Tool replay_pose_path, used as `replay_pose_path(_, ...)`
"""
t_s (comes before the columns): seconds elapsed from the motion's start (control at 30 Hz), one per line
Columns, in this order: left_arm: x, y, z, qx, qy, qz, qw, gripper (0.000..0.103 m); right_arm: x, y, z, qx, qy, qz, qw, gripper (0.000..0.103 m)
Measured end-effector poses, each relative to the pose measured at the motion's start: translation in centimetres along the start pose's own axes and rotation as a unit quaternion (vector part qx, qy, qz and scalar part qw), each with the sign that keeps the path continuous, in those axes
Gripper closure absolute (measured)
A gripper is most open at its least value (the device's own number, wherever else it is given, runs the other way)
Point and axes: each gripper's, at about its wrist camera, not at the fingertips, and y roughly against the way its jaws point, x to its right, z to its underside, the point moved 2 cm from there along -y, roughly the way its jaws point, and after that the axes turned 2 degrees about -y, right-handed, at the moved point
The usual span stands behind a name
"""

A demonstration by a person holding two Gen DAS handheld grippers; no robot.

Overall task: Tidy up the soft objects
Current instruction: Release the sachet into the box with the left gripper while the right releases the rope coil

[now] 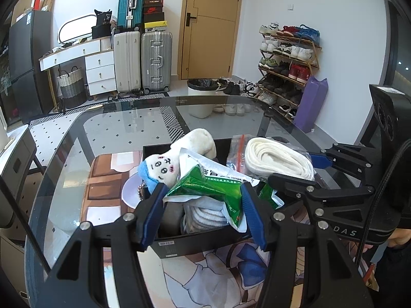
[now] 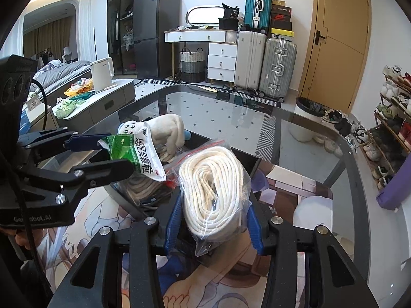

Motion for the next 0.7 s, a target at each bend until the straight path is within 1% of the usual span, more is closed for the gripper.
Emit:
replay_pose_path(0.2, 0.2, -0.4, 0.1, -0.004, -0.005, -0.003, 1.0, 0.045, -0.1, -0.8, -0.5, 0.001, 0.008, 0.001, 1.0, 0.057)
replay_pose_path(0.27, 0.3, -0.4, 0.2, -0.004, -0.007, -0.006, 1.0, 0.044, -0.2, -0.8, -0.5, 0.002, 0.012, -0.004, 1.0, 0.057)
replay_pose_path(0.33, 0.3, -0.3, 0.2, -0.005, -0.008, -0.007, 0.9999, 0.043, -0.2, -0.7, -0.3, 0.005, 0.012, -0.009, 1.0, 0.054)
replay_pose_path(0.37, 0.2, -0.2, 0.3, -0.005, -0.008, -0.008, 0.9999, 0.042, -0.2, -0.6, -0.2, 0.008, 0.013, -0.009, 1.0, 0.051)
replay_pose_path(0.4, 0.1, -0.1, 0.3, -0.004, -0.009, -0.009, 0.9999, 0.038, -0.1, -0.4, -0.1, 0.011, 0.014, -0.008, 1.0, 0.044)
replay_pose_path(0.43, 0.1, 0.0, 0.3, -0.003, -0.01, -0.01, 0.9999, 0.033, -0.2, -0.1, 0.1, 0.016, 0.014, -0.008, 1.0, 0.039)
replay_pose_path(0.47, 0.1, 0.1, 0.4, -0.002, -0.011, -0.012, 0.9999, 0.032, -0.2, 0.2, 0.2, 0.022, 0.014, -0.01, 1.0, 0.029)
replay_pose_path(0.5, 0.1, 0.3, 0.5, 0.0, -0.012, -0.013, 0.9998, 0.031, -0.2, 0.6, 0.3, 0.031, 0.014, -0.01, 0.999, 0.025)
replay_pose_path(0.53, 0.1, 0.6, 0.6, 0.001, -0.014, -0.015, 0.9998, 0.029, -0.2, 0.9, 0.4, 0.036, 0.013, -0.009, 0.999, 0.022)
replay_pose_path(0.57, 0.1, 0.7, 0.7, 0.002, -0.015, -0.016, 0.9998, 0.027, -0.2, 1.2, 0.6, 0.04, 0.012, -0.009, 0.999, 0.016)
replay_pose_path(0.6, 0.1, 0.8, 0.8, 0.004, -0.016, -0.02, 0.9997, 0.023, -0.1, 1.4, 0.8, 0.044, 0.011, -0.008, 0.999, 0.013)
replay_pose_path(0.63, 0.1, 1.2, 0.9, 0.009, -0.018, -0.024, 0.9995, 0.022, -0.2, 1.8, 1.0, 0.049, 0.01, -0.007, 0.999, 0.012)
replay_pose_path(0.7, 0.0, 1.5, 1.1, 0.011, -0.021, -0.025, 0.9994, 0.021, -0.1, 2.3, 1.4, 0.056, 0.008, -0.007, 0.998, 0.007)
